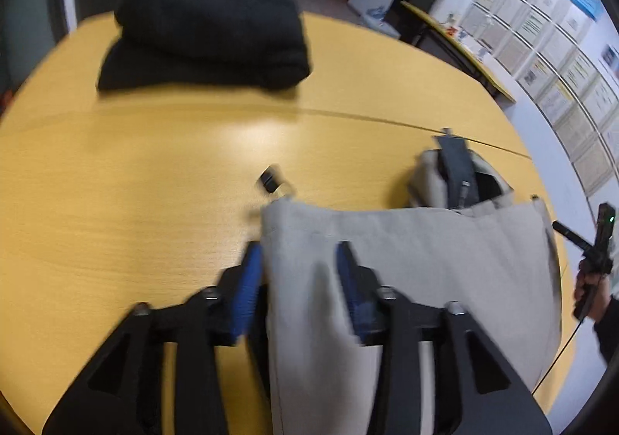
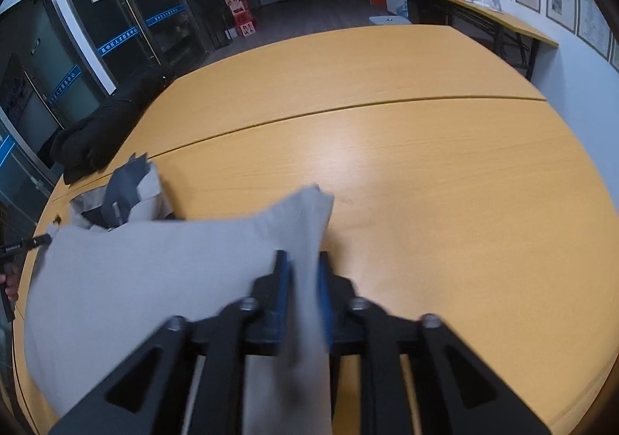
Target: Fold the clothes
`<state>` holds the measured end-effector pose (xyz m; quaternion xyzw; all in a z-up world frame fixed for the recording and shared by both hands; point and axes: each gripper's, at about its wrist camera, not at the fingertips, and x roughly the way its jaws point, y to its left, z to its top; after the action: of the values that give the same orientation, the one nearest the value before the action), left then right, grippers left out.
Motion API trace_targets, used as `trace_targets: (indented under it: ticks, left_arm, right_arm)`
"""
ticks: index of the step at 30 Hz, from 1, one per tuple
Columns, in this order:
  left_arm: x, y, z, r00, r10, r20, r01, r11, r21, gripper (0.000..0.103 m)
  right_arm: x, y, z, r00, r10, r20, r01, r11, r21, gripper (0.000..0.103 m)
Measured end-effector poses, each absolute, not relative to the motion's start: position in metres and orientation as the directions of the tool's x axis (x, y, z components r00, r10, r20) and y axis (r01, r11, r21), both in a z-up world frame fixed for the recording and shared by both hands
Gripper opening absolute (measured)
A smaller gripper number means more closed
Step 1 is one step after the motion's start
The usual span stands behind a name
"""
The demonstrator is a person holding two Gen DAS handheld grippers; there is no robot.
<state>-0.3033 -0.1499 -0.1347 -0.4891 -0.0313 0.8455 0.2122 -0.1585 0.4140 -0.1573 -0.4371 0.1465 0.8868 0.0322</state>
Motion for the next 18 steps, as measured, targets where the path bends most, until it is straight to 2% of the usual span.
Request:
trace_targets:
  ticks: [1, 2, 4, 6, 9, 11, 18]
  left_arm:
    - [-0.295, -0.150, -0.123, -0.444, 0.416, -0.794, -0.367, -0.892, -0.262, 0.059]
    - [-0.286, -0.149, -0.111, -0.453, 0.442, -0.774, -0.408, -0.875, -0.260, 0.069]
    - [-0.264, -0.140, -0.097, -0.453, 0.473, -0.756, -0.513, -0.832, -0.213, 0.092]
    - [-0.248, -0.125, -0.097, -0.438, 0.470, -0.766, -0.592, -0.793, -0.148, 0.099]
    - [-0.238, -0.098, -0.125, -0.399, 0.426, -0.812, -0.692, -0.721, -0.038, 0.099]
    - [-0.243, -0.089, -0.145, -0.385, 0.401, -0.831, -0.699, -0.715, -0.022, 0.099]
    - [-0.256, -0.083, -0.190, -0.362, 0.355, -0.862, -0.690, -0.724, -0.008, 0.099]
  right_arm:
    - [-0.142, 0.413, -0.148, -0.626, -0.067, -0.777, -0.195, -0.951, 0.239, 0.045]
    - [-0.121, 0.412, -0.139, -0.640, -0.072, -0.765, -0.212, -0.940, 0.265, 0.054]
    - [-0.071, 0.405, -0.126, -0.647, -0.098, -0.756, -0.255, -0.906, 0.336, 0.066]
    - [-0.018, 0.394, -0.124, -0.623, -0.125, -0.772, -0.310, -0.867, 0.391, 0.070]
    - [0.051, 0.375, -0.145, -0.542, -0.176, -0.822, -0.416, -0.793, 0.444, 0.070]
    - [0.079, 0.359, -0.164, -0.496, -0.206, -0.843, -0.468, -0.754, 0.460, 0.070]
    - [0.089, 0.359, -0.212, -0.610, -0.232, -0.758, -0.558, -0.554, 0.618, 0.070]
